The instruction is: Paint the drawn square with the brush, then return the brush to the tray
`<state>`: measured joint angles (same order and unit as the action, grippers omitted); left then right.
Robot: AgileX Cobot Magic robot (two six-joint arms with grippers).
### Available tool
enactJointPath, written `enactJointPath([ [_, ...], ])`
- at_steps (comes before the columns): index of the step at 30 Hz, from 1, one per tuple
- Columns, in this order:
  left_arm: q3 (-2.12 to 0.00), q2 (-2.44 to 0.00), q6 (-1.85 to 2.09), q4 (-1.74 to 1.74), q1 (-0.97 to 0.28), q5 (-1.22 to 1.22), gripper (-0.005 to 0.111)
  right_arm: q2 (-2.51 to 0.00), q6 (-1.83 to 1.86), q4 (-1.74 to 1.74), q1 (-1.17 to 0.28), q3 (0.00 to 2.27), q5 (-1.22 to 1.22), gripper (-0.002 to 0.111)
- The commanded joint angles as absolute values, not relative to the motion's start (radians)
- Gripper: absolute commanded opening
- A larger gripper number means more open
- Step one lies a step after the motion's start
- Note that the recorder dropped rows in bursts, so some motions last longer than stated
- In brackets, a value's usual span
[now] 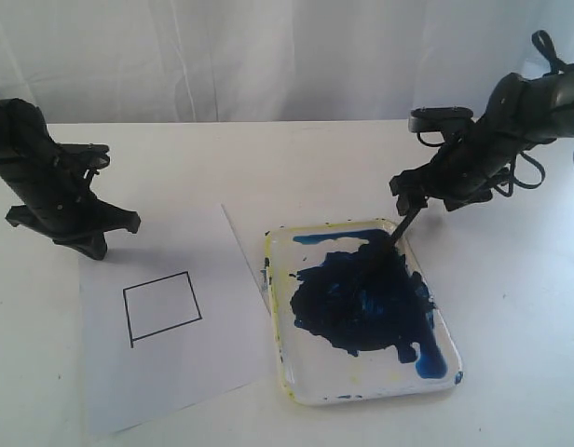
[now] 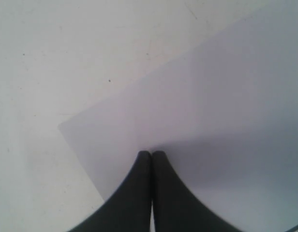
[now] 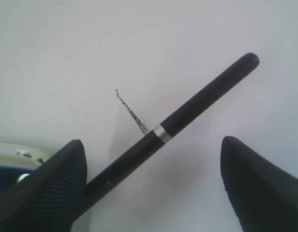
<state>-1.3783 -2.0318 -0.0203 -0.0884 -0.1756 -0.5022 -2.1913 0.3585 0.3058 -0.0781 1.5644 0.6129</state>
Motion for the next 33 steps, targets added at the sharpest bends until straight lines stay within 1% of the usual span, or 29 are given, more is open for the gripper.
enactJointPath([
  [1,-1.375,-2.049,-0.018,-0.093,-0.172,-0.520,0.000,-2.142,0.365,0.295,-0.069,1.575,0.616,0.072],
  [6,-1.375,-2.049,-0.018,-0.093,-0.172,-0.520,0.000,-2.072,0.429,0.295,-0.069,1.575,0.667,0.072],
  [8,-1.375,-2.049,-0.018,-0.091,-0.172,-0.520,0.000,-2.053,0.517,0.290,-0.069,1.604,0.783,0.072],
  [9,-1.375,-2.049,-0.007,-0.091,-0.172,-0.520,0.000,-2.051,0.539,0.271,-0.069,1.650,0.888,0.072],
  [13,-1.375,-2.049,0.008,-0.091,-0.172,-0.522,0.000,-2.051,0.668,0.200,-0.069,1.769,1.054,0.072],
  [16,-1.375,-2.049,0.008,-0.091,-0.172,-0.526,0.000,-2.056,0.896,0.204,-0.074,1.787,0.998,0.072],
  [19,-1.375,-2.049,0.008,-0.091,-0.172,-0.530,0.000,-2.103,1.235,0.204,-0.114,1.789,0.973,0.072],
  [20,-1.375,-2.049,0.008,-0.091,-0.172,-0.530,0.000,-2.112,1.288,0.202,-0.123,1.789,0.973,0.072],
  [23,-1.375,-2.049,0.008,-0.091,-0.172,-0.534,0.000,-2.139,1.373,0.180,-0.139,1.789,0.928,0.072],
  [33,-1.375,-2.049,0.008,-0.091,-0.172,-0.536,0.000,-2.172,1.624,0.136,-0.139,1.789,0.897,0.072],
])
